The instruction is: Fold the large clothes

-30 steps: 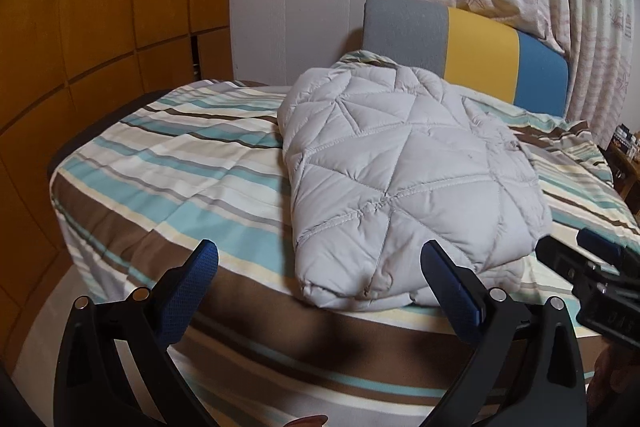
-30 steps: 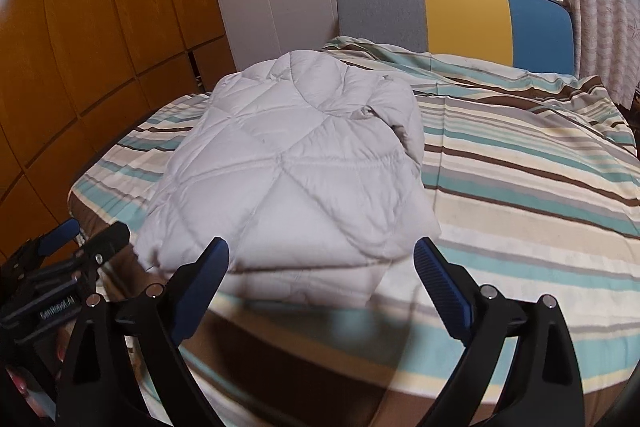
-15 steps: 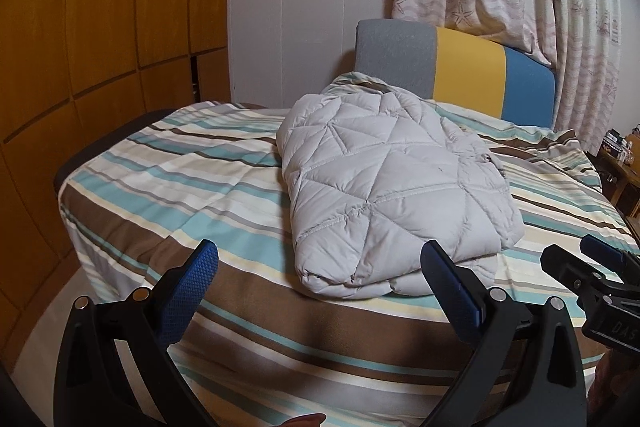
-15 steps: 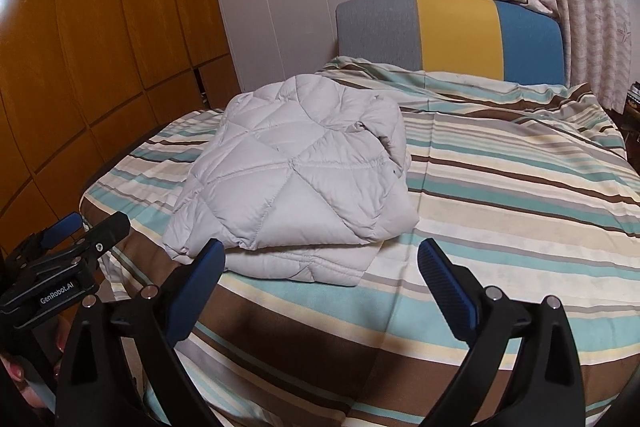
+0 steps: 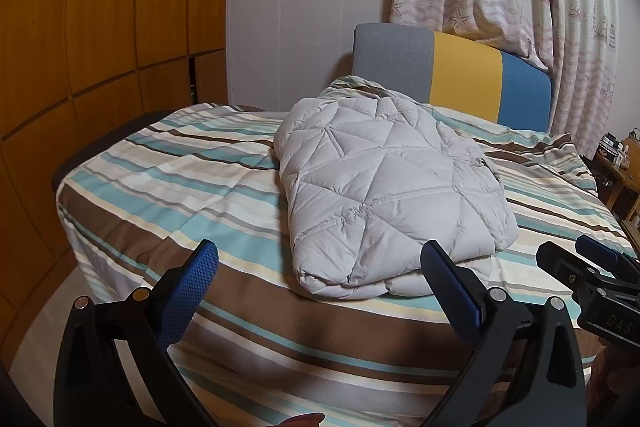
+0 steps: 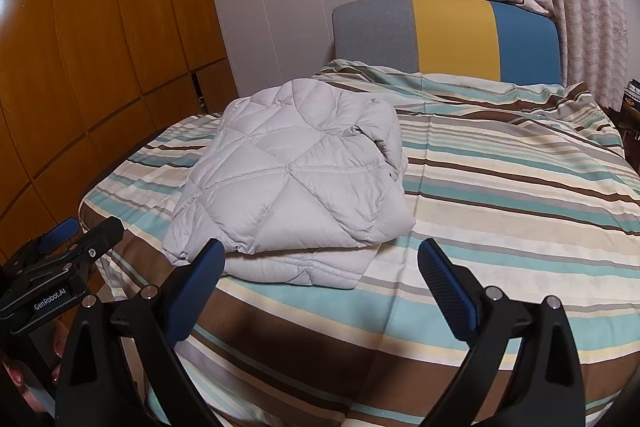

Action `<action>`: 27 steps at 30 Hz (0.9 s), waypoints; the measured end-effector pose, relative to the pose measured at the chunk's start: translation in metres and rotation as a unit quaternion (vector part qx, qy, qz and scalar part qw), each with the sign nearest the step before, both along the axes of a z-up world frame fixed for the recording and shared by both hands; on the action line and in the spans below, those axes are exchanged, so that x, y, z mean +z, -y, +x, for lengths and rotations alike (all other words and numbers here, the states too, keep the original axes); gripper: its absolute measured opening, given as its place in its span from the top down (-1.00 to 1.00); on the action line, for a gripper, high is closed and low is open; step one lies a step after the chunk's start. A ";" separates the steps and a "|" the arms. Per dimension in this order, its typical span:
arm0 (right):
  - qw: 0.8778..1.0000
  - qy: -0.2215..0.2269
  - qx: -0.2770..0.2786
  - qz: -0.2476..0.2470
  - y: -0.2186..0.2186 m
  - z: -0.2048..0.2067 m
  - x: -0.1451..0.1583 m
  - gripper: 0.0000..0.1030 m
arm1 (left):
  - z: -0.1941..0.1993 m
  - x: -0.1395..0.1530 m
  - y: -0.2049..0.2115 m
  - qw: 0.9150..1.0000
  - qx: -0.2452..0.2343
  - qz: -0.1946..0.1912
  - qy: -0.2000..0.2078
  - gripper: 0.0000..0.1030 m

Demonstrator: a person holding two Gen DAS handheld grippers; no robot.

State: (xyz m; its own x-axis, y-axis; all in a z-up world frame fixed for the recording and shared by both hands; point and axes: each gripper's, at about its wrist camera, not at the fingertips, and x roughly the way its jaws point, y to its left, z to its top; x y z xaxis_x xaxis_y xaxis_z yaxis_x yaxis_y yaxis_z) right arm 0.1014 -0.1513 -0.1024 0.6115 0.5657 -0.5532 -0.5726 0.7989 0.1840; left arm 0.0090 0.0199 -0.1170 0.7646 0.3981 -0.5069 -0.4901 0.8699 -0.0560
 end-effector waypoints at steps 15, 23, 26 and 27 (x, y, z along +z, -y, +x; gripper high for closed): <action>1.000 0.000 0.001 -0.001 0.001 0.001 -0.001 -0.88 | 0.002 -0.002 0.001 1.000 -0.005 0.003 -0.005 -0.94; 1.000 0.001 0.000 0.001 0.003 0.000 -0.002 -0.88 | 0.003 -0.005 -0.002 1.000 -0.008 -0.002 -0.010 -0.94; 1.000 0.000 -0.001 0.002 0.003 0.000 -0.002 -0.88 | 0.003 -0.006 -0.002 1.000 -0.009 -0.003 -0.012 -0.94; 1.000 0.000 0.000 0.002 0.003 0.000 -0.002 -0.88 | 0.003 -0.006 -0.002 1.000 -0.010 -0.004 -0.013 -0.94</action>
